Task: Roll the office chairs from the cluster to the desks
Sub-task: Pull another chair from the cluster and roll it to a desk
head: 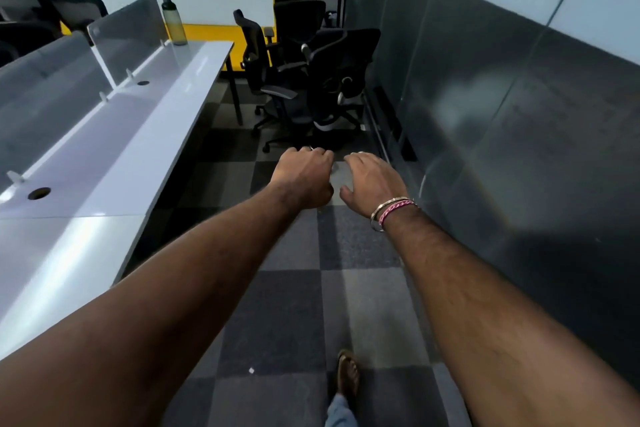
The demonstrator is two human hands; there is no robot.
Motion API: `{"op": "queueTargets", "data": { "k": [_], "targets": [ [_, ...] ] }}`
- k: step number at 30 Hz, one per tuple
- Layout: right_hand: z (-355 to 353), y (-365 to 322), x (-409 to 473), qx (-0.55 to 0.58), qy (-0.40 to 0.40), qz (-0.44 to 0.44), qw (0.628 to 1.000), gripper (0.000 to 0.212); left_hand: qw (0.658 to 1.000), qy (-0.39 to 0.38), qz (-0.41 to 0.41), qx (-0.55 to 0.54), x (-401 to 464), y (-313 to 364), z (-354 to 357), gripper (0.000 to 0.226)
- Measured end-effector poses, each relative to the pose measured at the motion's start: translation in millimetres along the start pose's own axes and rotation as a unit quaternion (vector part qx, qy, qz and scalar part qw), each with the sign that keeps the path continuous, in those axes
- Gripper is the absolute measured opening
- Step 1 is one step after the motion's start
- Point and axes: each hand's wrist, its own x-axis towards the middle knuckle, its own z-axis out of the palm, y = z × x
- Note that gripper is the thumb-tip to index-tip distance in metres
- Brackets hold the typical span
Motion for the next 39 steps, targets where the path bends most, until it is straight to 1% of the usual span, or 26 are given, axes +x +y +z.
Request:
{"op": "queueTargets", "data": {
  "k": [3, 6, 11, 16, 19, 22, 26, 32, 39],
  "targets": [
    [18, 39, 54, -0.003, 0.008, -0.017, 1.0, 0.049, 1.0, 0.0, -0.003, 0.0, 69, -5, 17, 0.049],
    [34, 90, 120, 0.0, -0.003, -0.025, 1.0, 0.045, 1.0, 0.002, -0.012, 0.0, 153, -7, 24, 0.047],
    [54, 157, 217, -0.001, -0.008, -0.034, 0.999, 0.046, 1.0, 0.004, -0.028, -0.008, 265, -14, 34, 0.046],
    [85, 206, 296, 0.005, -0.009, -0.038, 0.999, 0.04, 0.999, -0.009, -0.027, -0.014, 358, -25, 64, 0.044],
    [113, 238, 349, 0.008, -0.017, -0.036, 0.999, 0.045, 1.0, -0.011, -0.024, -0.014, 418, -35, 92, 0.04],
    [143, 270, 409, 0.016, -0.008, -0.033, 0.999, 0.045, 1.0, 0.0, -0.023, -0.02, 487, -50, 119, 0.04],
    [179, 310, 495, 0.022, -0.017, -0.027, 0.999, 0.037, 0.999, -0.001, -0.026, -0.038, 585, -75, 145, 0.046],
    [212, 354, 598, 0.046, -0.026, -0.017, 0.998, 0.028, 0.999, -0.009, -0.018, -0.035, 697, -107, 170, 0.04],
    [271, 410, 716, 0.055, -0.038, -0.045, 0.997, 0.034, 0.998, -0.024, -0.045, -0.039, 816, -141, 210, 0.038]
  ]
}}
